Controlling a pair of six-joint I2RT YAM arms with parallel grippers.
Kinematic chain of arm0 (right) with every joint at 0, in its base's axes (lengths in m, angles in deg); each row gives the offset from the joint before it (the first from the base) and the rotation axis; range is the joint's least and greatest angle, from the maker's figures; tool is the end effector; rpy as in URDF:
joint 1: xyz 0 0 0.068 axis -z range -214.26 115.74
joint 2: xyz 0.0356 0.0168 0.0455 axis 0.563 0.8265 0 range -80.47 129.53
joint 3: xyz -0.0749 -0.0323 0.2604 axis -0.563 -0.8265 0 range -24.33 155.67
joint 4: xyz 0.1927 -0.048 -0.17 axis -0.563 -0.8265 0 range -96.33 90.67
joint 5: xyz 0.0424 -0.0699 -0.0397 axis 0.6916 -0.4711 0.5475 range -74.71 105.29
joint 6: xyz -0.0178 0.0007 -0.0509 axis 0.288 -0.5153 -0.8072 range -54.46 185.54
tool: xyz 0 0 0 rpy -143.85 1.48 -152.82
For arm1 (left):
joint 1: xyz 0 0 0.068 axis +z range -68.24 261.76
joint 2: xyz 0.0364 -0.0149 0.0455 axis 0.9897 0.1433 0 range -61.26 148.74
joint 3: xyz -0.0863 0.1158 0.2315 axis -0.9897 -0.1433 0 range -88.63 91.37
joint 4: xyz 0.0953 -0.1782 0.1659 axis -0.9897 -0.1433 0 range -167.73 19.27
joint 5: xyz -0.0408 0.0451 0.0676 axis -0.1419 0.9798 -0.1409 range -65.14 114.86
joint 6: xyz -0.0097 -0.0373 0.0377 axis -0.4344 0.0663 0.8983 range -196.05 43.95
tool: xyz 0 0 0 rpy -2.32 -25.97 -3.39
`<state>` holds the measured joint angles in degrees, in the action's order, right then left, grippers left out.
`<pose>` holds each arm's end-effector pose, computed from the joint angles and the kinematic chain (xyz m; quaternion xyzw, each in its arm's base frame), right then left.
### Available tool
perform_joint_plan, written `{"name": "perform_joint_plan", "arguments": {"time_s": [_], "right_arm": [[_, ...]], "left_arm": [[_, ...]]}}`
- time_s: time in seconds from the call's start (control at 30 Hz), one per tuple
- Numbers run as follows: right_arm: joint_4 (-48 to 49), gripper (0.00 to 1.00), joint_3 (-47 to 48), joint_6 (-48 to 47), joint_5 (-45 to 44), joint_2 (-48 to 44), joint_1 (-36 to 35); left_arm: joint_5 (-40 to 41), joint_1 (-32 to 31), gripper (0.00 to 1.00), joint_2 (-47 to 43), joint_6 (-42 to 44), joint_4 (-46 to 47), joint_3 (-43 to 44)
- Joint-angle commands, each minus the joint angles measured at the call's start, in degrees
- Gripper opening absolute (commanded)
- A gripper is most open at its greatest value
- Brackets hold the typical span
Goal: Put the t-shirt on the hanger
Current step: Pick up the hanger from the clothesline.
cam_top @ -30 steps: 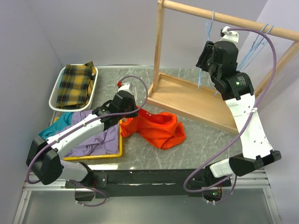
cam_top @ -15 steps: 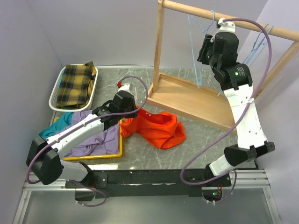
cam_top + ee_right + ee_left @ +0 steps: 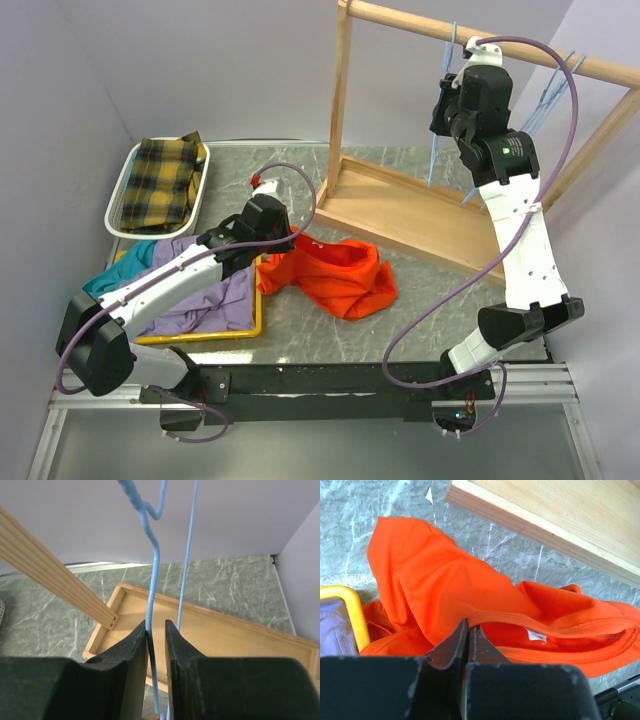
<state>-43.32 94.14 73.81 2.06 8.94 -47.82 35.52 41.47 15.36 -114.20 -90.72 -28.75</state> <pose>0.3005 0.0640 0.5210 0.0338 0.7901 0.0249 0.6116 0.2316 -0.1878 0.2920 -0.0250 0.8906 -0.2179 0.3983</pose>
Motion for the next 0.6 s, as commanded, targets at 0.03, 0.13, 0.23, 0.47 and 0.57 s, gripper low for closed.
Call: {"name": "perform_joint_plan", "arguments": {"time_s": [0.03, 0.13, 0.23, 0.47, 0.57], "right_arm": [[3.2, 0.21, -0.9, -1.2, -0.3, -0.9, 0.3], [5.7, 0.23, -4.2, -0.8, -0.5, -2.7, 0.3], [7.9, 0.33, -7.7, -0.2, -1.3, -4.7, 0.2], [8.6, 0.31, -7.3, -1.9, -3.4, -3.9, 0.3], [10.8, 0.26, -8.0, -2.7, -4.0, -4.3, 0.3]], "left_arm": [[0.4, 0.3, 0.03, -2.2, 1.1, 0.4, 2.2], [0.2, 0.2, 0.03, -2.3, 1.0, 0.5, 2.0], [0.3, 0.3, 0.03, -2.4, 1.0, 0.5, 1.8], [0.2, 0.4, 0.03, -2.4, 0.9, 0.7, 1.7], [0.5, 0.3, 0.03, -2.4, 0.9, 0.7, 1.9]]}}
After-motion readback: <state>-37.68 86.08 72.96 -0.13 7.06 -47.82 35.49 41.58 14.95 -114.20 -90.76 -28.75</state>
